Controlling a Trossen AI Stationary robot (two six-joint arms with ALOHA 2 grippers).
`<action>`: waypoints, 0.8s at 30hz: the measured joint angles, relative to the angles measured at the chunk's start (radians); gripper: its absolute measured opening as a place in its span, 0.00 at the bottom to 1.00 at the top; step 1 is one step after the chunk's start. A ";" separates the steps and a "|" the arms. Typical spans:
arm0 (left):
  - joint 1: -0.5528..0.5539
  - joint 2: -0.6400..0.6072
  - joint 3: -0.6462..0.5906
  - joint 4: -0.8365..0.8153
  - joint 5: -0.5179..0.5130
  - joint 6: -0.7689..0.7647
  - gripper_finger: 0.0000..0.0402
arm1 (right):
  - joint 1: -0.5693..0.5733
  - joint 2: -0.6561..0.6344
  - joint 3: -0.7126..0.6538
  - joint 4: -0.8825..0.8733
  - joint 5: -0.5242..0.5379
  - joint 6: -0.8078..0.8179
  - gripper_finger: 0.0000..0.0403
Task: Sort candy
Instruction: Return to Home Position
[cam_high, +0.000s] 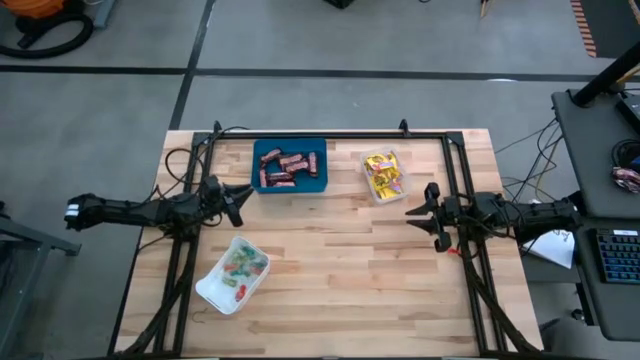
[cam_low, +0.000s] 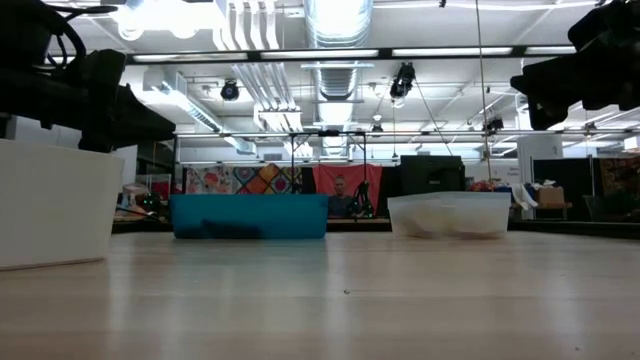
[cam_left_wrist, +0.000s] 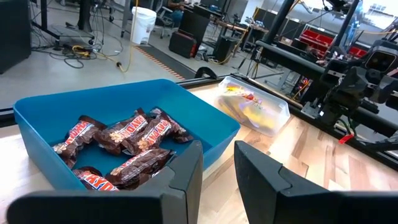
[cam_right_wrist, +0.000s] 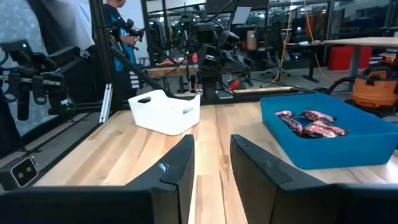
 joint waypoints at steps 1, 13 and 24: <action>0.000 0.000 0.000 0.000 0.000 0.000 0.19 | 0.000 0.001 0.000 0.000 0.000 0.000 0.24; 0.000 0.001 0.000 0.000 0.000 0.000 0.19 | 0.000 0.007 0.000 0.002 0.001 -0.001 0.25; 0.000 0.001 0.000 0.000 0.000 0.000 0.19 | 0.000 0.007 0.000 0.002 0.003 -0.001 0.22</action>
